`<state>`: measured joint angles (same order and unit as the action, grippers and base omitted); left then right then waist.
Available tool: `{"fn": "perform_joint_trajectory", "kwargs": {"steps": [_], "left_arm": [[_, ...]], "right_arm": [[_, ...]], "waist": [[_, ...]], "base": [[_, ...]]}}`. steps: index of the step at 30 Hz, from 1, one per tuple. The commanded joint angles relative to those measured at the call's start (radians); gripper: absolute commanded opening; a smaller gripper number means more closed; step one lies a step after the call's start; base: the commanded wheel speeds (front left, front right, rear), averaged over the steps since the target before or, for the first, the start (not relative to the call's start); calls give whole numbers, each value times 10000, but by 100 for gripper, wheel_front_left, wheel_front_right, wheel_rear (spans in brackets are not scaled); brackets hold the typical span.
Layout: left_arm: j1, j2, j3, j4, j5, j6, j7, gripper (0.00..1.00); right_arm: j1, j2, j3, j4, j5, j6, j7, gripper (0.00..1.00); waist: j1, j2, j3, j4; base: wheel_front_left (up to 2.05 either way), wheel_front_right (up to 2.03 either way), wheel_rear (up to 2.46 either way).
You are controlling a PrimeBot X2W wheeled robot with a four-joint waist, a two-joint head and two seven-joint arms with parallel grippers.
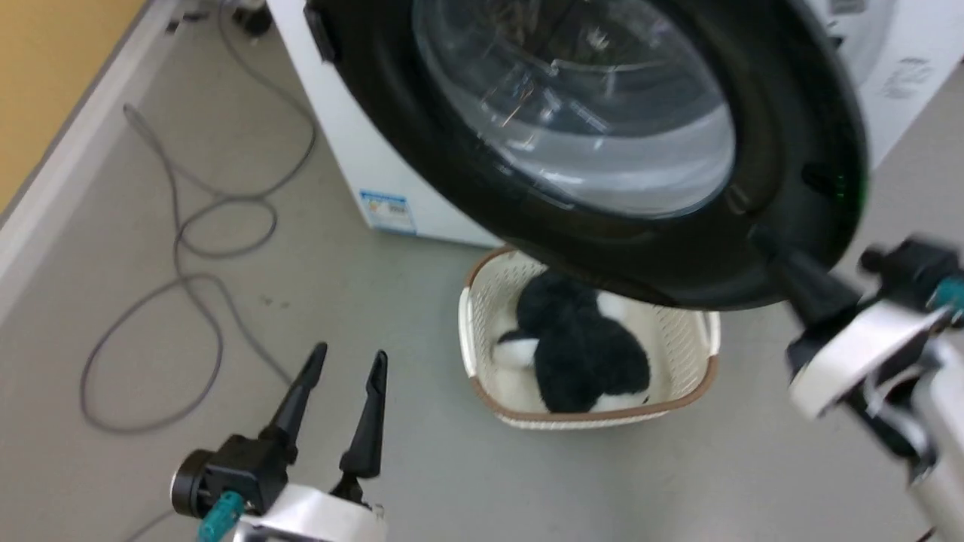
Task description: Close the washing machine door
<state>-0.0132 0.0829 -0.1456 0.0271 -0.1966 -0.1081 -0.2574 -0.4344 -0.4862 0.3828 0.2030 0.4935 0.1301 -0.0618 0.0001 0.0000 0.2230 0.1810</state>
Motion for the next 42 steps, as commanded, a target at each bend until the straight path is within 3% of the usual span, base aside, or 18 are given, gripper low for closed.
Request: {"fn": "perform_joint_trajectory", "kwargs": {"steps": [1,14,26,34,42], "left_arm": [[-297,-32,75,13,39,-55,-43,100],[-865,-251,-20,-12,67,-182,-43,100],[-975,-313,52,32,30,-205,-43,100],[-937,-324,178,71,1,-197,-43,100],[-587,-325,570,260,14,-149,-43,100]], "right_arm": [[-638,-268,5,334,365,6,47,0],[-3593,-954,-550,3038,1088,6,207,0],[-5200,-640,-1436,5368,1018,6,10,0],[-5251,-144,-1584,6176,864,6,-586,0],[-3710,300,-935,5866,883,6,-1470,0]], "waist": [[-1,0,453,318],[-1,0,1520,862],[-1,0,1787,1130],[-1,0,1415,919],[-1,0,39,257]], "base": [[0,0,0],[0,0,0],[0,0,0],[0,0,0],[0,0,0]]}}
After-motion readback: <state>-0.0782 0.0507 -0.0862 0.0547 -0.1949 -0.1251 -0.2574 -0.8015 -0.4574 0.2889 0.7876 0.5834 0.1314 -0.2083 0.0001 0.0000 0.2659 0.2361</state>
